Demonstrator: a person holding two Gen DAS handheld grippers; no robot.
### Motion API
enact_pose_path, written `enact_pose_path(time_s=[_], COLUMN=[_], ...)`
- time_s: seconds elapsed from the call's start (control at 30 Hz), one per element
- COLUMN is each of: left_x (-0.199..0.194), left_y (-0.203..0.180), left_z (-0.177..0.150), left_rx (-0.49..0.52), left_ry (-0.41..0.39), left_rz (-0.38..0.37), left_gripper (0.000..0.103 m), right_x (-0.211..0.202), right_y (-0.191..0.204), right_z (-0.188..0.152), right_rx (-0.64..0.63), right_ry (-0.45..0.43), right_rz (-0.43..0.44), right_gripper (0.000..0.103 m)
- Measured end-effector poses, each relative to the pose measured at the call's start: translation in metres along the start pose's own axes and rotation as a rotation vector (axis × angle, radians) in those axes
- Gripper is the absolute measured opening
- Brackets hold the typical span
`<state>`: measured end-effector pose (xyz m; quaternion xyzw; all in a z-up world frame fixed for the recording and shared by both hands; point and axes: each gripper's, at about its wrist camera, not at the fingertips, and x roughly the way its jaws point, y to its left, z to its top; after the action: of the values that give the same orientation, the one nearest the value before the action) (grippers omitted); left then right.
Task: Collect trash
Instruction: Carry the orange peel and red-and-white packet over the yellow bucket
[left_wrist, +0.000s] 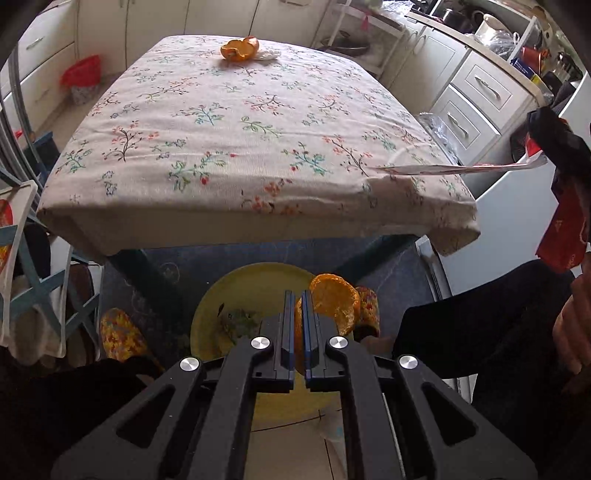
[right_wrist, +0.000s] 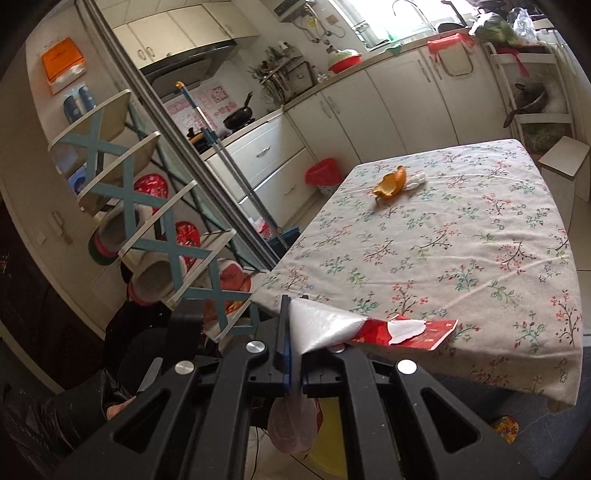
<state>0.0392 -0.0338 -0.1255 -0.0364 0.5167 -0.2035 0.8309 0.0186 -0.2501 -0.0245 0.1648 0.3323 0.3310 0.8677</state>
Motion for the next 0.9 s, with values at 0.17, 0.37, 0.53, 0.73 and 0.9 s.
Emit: enact_pose_path(time_s=[0.17, 0.37, 0.53, 0.73, 0.9], left_x=[0.000, 0.002, 0.004, 0.009, 0.016], left_y=[-0.005, -0.005, -0.006, -0.007, -0.003], left_z=[-0.006, -0.009, -0.010, -0.011, -0.014], left_rx=[0.025, 0.037, 0.047, 0.056, 0.052], left_ry=[0.004, 0.018, 0.026, 0.042, 0.080], left_rz=[0.014, 0.028, 0.035, 0.045, 0.057], left_gripper=[0.003, 0.003, 0.003, 0.003, 0.003], right_x=[-0.002, 0.004, 0.010, 0.025, 0.040], right_y=[0.017, 0.030, 0.034, 0.038, 0.039], right_z=[-0.011, -0.018, -0.022, -0.031, -0.043], right_rx=[-0.044, -0.088, -0.100, -0.113, -0.137], right_ry=[0.012, 0.045, 0.077, 0.160, 0.259], right_rz=[0.055, 0.109, 0.127, 0.122, 0.084], right_gripper=[0.005, 0.005, 0.005, 0.005, 0.005])
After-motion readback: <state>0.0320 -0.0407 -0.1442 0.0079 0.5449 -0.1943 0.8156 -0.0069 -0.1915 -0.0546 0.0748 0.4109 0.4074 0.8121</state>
